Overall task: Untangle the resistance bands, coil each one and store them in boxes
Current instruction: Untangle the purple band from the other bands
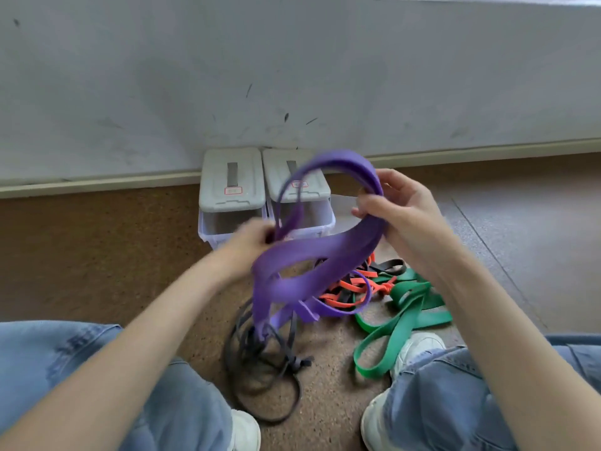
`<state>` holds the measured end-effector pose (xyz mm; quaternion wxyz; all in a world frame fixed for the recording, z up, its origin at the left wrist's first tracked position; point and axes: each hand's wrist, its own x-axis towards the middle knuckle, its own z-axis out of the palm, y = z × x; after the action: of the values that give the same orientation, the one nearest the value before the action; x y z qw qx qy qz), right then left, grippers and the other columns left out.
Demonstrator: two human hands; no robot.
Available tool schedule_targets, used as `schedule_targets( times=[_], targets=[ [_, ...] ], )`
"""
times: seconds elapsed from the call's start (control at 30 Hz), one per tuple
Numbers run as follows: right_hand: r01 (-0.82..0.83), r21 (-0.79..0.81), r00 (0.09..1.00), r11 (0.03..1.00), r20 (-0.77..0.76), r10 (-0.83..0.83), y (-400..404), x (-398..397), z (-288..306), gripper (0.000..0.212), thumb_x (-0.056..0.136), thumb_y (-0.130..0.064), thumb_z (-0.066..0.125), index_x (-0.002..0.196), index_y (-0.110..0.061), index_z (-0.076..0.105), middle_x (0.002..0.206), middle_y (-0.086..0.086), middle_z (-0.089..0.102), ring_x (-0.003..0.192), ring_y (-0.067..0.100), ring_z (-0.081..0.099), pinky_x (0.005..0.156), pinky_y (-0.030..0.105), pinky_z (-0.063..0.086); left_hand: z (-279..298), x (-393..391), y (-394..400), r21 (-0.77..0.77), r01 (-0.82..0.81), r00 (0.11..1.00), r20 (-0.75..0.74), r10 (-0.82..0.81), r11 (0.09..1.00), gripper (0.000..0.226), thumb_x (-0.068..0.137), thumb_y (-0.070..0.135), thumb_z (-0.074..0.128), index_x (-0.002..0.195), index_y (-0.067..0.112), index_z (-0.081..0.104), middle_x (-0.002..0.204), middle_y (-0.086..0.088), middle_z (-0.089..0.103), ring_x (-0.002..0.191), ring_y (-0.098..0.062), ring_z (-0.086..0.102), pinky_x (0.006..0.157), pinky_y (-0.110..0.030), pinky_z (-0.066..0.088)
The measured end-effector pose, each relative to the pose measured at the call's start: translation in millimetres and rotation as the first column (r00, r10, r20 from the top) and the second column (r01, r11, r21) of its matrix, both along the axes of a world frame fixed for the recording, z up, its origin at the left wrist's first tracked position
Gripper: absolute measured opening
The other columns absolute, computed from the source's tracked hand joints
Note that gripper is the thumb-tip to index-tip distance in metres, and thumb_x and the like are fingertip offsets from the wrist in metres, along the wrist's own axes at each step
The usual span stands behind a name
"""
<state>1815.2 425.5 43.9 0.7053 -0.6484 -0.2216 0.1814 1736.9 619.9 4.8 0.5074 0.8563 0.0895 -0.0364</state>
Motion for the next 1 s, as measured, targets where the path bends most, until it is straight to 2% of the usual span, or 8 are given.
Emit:
schedule_targets(
  times=[0.1, 0.2, 0.3, 0.43, 0.6, 0.77, 0.87, 1.0],
  targets=[
    [-0.047, -0.318, 0.999, 0.947, 0.007, 0.052, -6.5, 6.3, -8.8, 0.047, 0.066, -0.006, 0.078, 0.106, -0.017, 0.054, 0.104, 0.002, 0.064, 0.089, 0.013, 0.061, 0.08, 0.024, 0.052, 72.2, 7.5, 10.4, -0.205, -0.131, 0.894, 0.399, 0.205, 0.97, 0.02, 0.083, 0.013, 0.062, 0.068, 0.019, 0.049, 0.046, 0.012, 0.049, 0.043, 0.001, 0.042, 0.05, -0.016, 0.035],
    [-0.11, -0.212, 0.994, 0.971, -0.004, 0.112, -3.9, 5.4, -8.0, 0.085, 0.054, -0.024, 0.087, 0.126, -0.03, 0.043, 0.132, -0.001, 0.052, 0.12, 0.013, 0.052, 0.1, 0.028, 0.043, 96.9, 3.6, 2.0, 0.15, -0.004, 0.933, 0.356, -0.051, 0.989, 0.022, 0.071, 0.017, 0.069, 0.066, 0.022, 0.048, 0.051, 0.011, 0.044, 0.049, -0.003, 0.038, 0.047, -0.014, 0.029],
    [-0.263, -0.302, 0.942, 0.916, 0.125, 0.312, 5.5, -2.4, -4.1, 0.065, 0.063, -0.018, 0.081, 0.12, -0.03, 0.051, 0.123, -0.008, 0.059, 0.117, 0.005, 0.053, 0.093, 0.019, 0.046, 78.0, 4.0, -18.9, 0.339, 0.06, 0.97, 0.2, -0.135, 0.939, 0.026, 0.07, 0.009, 0.069, 0.064, 0.023, 0.047, 0.059, 0.008, 0.048, 0.055, -0.008, 0.043, 0.053, -0.021, 0.034],
    [-0.14, -0.505, 0.922, 0.852, 0.246, 0.297, 18.4, -19.6, -8.0, 0.013, 0.075, -0.004, 0.068, 0.086, -0.006, 0.062, 0.079, 0.014, 0.064, 0.074, 0.02, 0.058, 0.072, 0.043, 0.05, 53.6, 6.4, -13.8, 0.343, 0.105, 0.966, 0.186, -0.178, 0.933, 0.017, 0.066, 0.02, 0.071, 0.067, 0.022, 0.053, 0.061, 0.007, 0.051, 0.057, -0.007, 0.045, 0.053, -0.016, 0.033],
    [-0.093, -0.117, 0.966, 0.989, 0.23, 0.118, 18.2, -24.0, 11.1, 0.026, 0.066, 0.0, 0.06, 0.061, -0.023, 0.049, 0.056, -0.01, 0.043, 0.052, 0.008, 0.039, 0.048, 0.019, 0.033, -19.0, -5.0, -22.1, 0.185, 0.07, 0.985, 0.143, -0.097, 0.98, 0.026, 0.07, 0.003, 0.065, 0.066, 0.024, 0.05, 0.075, -0.009, 0.063, 0.07, -0.02, 0.058, 0.068, -0.028, 0.045],
    [-0.155, 0.2, 0.985, 0.968, 0.111, 0.134, 13.4, -25.4, 21.5, 0.021, 0.066, 0.0, 0.061, 0.066, -0.021, 0.056, 0.057, -0.006, 0.05, 0.053, 0.008, 0.048, 0.057, 0.021, 0.046, -56.0, -15.9, -6.8, 0.25, 0.132, 0.986, -0.136, -0.1, 0.959, 0.022, 0.074, 0.007, 0.066, 0.062, 0.015, 0.048, 0.064, -0.003, 0.056, 0.06, -0.014, 0.049, 0.061, -0.029, 0.039],
    [-0.044, 0.066, 0.986, 0.997, 0.163, 0.033, 2.7, -11.5, 18.2, 0.028, 0.076, 0.001, 0.06, 0.066, -0.025, 0.061, 0.056, -0.009, 0.054, 0.057, 0.012, 0.052, 0.076, 0.042, 0.052, -1.8, 2.7, 11.5, 0.116, -0.108, 0.988, 0.122, 0.094, 0.987, 0.033, 0.077, 0.002, 0.068, 0.059, 0.019, 0.046, 0.054, 0.005, 0.046, 0.049, -0.004, 0.043, 0.05, -0.021, 0.035],
    [-0.12, -0.421, 0.981, 0.899, 0.087, 0.172, -0.7, -5.4, -2.3, 0.017, 0.076, -0.005, 0.073, 0.087, -0.007, 0.06, 0.078, 0.001, 0.06, 0.075, 0.015, 0.055, 0.075, 0.032, 0.05, 90.9, 5.1, 26.0, -0.27, -0.059, 0.837, 0.512, 0.195, 0.961, 0.019, 0.072, 0.01, 0.061, 0.067, 0.025, 0.051, 0.044, 0.01, 0.049, 0.04, -0.004, 0.045, 0.047, -0.016, 0.043]
  ],
)
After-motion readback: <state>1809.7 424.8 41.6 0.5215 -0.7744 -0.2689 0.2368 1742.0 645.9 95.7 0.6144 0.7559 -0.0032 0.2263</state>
